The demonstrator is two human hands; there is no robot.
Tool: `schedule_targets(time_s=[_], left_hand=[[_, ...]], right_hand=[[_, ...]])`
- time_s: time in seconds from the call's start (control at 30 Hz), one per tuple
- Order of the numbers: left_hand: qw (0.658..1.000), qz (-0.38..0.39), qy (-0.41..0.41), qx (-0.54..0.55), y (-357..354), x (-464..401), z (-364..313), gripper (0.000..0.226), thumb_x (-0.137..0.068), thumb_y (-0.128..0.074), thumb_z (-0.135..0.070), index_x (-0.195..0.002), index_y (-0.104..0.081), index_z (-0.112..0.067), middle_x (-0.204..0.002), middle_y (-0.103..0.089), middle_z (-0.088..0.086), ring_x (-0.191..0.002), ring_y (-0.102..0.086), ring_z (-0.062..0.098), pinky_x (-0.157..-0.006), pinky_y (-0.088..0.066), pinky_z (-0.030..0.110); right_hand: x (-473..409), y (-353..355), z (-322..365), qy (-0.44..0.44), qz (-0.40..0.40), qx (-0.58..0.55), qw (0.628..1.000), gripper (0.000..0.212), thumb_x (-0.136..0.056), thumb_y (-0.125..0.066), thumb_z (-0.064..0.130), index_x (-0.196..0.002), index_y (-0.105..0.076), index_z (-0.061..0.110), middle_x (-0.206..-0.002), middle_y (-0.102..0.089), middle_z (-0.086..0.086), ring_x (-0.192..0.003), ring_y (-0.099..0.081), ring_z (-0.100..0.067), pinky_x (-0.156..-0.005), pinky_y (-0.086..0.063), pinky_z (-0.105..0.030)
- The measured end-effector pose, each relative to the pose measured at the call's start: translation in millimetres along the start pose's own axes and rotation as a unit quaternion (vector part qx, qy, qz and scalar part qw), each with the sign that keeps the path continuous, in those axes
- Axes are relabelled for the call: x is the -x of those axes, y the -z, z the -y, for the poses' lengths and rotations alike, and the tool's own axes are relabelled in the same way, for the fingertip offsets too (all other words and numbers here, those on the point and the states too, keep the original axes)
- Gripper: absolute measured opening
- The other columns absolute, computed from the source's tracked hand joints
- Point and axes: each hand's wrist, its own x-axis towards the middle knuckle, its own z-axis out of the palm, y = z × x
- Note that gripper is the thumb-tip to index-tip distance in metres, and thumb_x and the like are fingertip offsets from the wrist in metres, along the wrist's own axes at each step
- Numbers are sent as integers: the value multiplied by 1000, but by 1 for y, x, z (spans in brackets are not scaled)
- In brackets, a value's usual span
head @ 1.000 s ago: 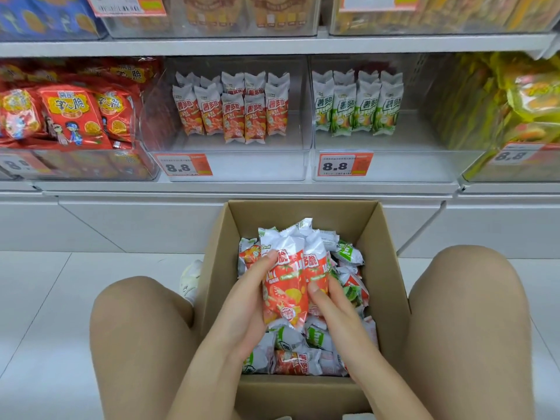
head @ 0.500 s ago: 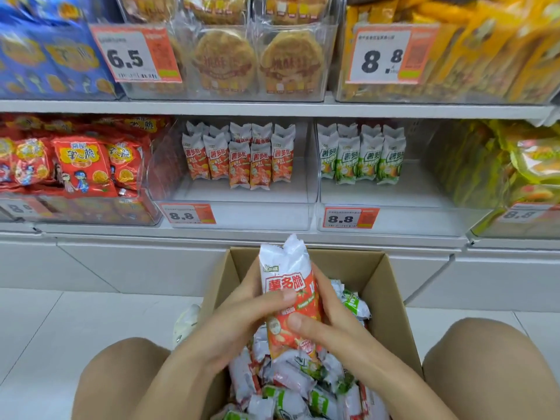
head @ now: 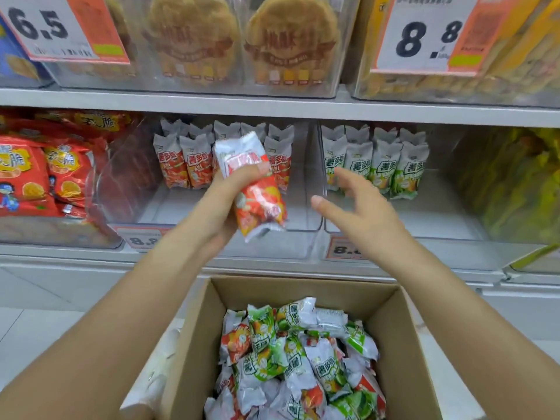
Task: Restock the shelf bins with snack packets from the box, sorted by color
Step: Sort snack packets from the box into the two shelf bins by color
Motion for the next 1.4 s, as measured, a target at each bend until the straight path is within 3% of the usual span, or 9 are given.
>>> schedule_targets(time_s=[0.17, 0.27, 0.4, 0.57, 0.77, 0.97, 1.1, 1.27, 1.4], left_hand=[[997, 13, 31, -73, -15, -73, 24, 68, -53, -80, -38, -111, -61, -8, -89, -69, 10, -78, -67, 24, -63, -54, 33], [989, 59, 67, -118, -25, -100, 38, 33, -64, -77, -32, -91, -70, -13, -86, -69, 11, -77, -64, 24, -75, -54, 37], [970, 93, 101, -200, -24, -121, 39, 13, -78, -71, -10, -91, -70, -10, -74, -71, 2, -65, -67, 14, -56, -51, 22], [926, 87, 10, -367, -13, -127, 40, 52, -68, -83, -8, -116, -64, -14, -102, -72, -3, -93, -68, 11, -76, -53, 23], [887, 92, -50, -450, -8, -128, 40, 53, -65, -87, -13, -113, -65, -12, -107, -71, 0, -99, -66, 15, -92, -53, 37], [860, 16, -91, -502, -15, -142, 46, 72, -63, -88, -30, -126, -53, -23, -114, -63, -10, -100, -60, 11, -80, -50, 24], [801, -20, -102, -590, -16, -150, 43, 84, -63, -84, -45, -133, -43, -24, -119, -62, -5, -104, -61, 19, -77, -49, 27], [755, -36, -138, -641, -26, -151, 42, 76, -80, -77, -22, -141, -31, -18, -140, -39, 9, -118, -52, 32, -88, -46, 37], [699, 11, -145, -700, -21, -149, 45, 86, -80, -71, -2, -148, -22, -20, -149, -24, 9, -119, -50, 34, -84, -49, 37]], right_hand=[[-28, -15, -28, -64, 62, -22, 996, 83, -84, -55, 63, -152, -22, 28, -153, -34, 1, -139, -34, -20, -111, -33, -40], [-24, -25, -30, -38, 96, 78, 992, 80, -85, -48, 66, -151, -17, 33, -141, -48, 1, -129, -46, -21, -95, -42, -37], [-17, -34, -28, -10, 76, 225, 971, 83, -89, -41, 65, -152, -1, 29, -99, -52, -3, -102, -56, -25, -66, -39, -33], [-20, -36, -25, -30, 59, 220, 973, 80, -91, -40, 62, -152, -3, 26, -117, -56, -6, -104, -57, -25, -68, -39, -33], [-21, -37, -18, -71, 58, 222, 971, 73, -92, -41, 58, -150, -12, 25, -116, -56, -8, -104, -57, -29, -68, -33, -32], [-19, -36, -12, -86, 65, 233, 967, 72, -93, -40, 57, -150, -12, 25, -92, -41, -1, -83, -47, -25, -66, -31, -32], [-19, -36, -12, -87, 66, 238, 965, 73, -93, -40, 57, -151, -10, 26, -91, -38, 0, -77, -38, -21, -65, -31, -32], [-19, -35, -12, -87, 69, 239, 965, 72, -93, -39, 57, -151, -9, 26, -91, -37, 1, -75, -38, -20, -64, -30, -32], [-20, -36, -12, -87, 70, 242, 964, 71, -93, -39, 57, -150, -10, 27, -88, -36, 2, -75, -38, -21, -64, -30, -33]])
